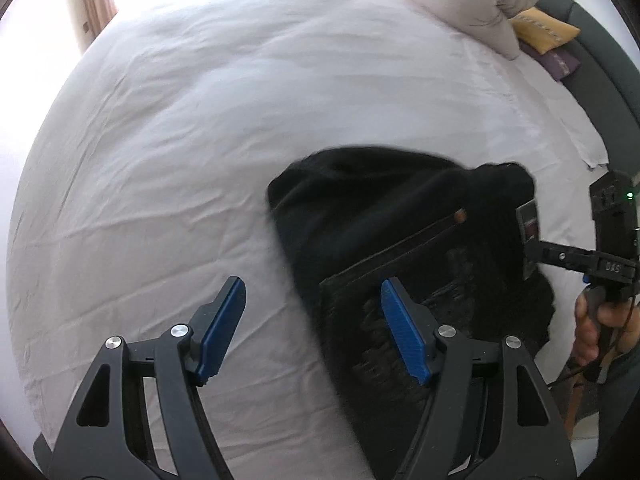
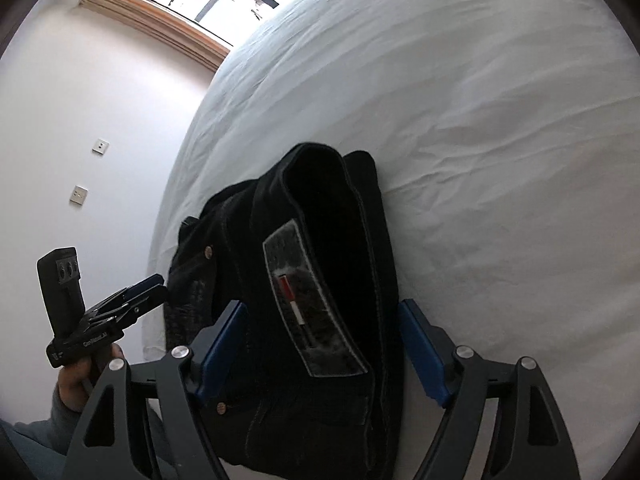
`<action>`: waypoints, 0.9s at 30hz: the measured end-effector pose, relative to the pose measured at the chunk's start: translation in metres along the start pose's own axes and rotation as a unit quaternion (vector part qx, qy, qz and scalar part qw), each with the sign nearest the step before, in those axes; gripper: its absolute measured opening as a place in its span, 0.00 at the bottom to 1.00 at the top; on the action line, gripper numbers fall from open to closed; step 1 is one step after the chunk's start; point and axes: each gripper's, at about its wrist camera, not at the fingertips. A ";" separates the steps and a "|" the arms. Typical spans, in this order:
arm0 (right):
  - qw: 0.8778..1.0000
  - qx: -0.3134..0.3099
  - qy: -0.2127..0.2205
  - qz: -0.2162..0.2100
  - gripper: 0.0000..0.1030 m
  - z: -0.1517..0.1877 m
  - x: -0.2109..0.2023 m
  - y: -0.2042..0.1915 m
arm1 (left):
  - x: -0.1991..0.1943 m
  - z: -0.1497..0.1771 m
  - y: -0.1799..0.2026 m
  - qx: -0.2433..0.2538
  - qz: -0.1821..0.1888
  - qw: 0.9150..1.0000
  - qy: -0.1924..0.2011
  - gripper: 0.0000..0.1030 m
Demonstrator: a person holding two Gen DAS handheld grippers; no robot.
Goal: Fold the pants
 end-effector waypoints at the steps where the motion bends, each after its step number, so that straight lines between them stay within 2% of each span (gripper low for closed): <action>1: 1.000 -0.002 -0.001 0.006 0.78 0.002 0.001 0.000 | 0.003 0.002 -0.003 -0.005 0.005 1.000 -0.004 0.67; 5: 1.000 -0.002 -0.008 0.025 0.78 0.003 -0.003 -0.002 | 0.007 0.007 0.001 -0.006 0.009 1.000 -0.008 0.67; 10: 0.996 -0.031 -0.018 0.077 0.76 0.007 -0.003 -0.017 | 0.011 0.010 0.008 -0.005 0.011 1.000 -0.013 0.67; 12: 0.995 -0.038 -0.019 0.095 0.64 0.009 -0.003 -0.021 | 0.014 0.011 0.007 -0.011 0.012 1.000 -0.016 0.67; 14: 0.993 -0.041 -0.018 0.109 0.58 0.010 -0.002 -0.023 | 0.015 0.011 0.008 -0.013 0.013 1.000 -0.018 0.65; 15: 0.993 -0.041 -0.016 0.110 0.53 0.011 -0.003 -0.023 | 0.017 0.010 0.009 -0.011 0.014 1.000 -0.020 0.63; 19: 0.993 -0.039 -0.006 0.112 0.41 0.014 -0.008 -0.023 | 0.024 0.011 0.009 -0.022 0.043 0.998 -0.036 0.38; 27: 0.986 -0.064 0.008 0.154 0.33 0.020 -0.004 -0.040 | 0.026 0.012 0.012 -0.029 0.054 0.998 -0.031 0.31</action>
Point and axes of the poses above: each gripper's, at about its wrist camera, not at the fingertips, and x roughly the way its jaws point, y to its right, z to its underside, and after that the axes turned 9 degrees about -y, right-handed
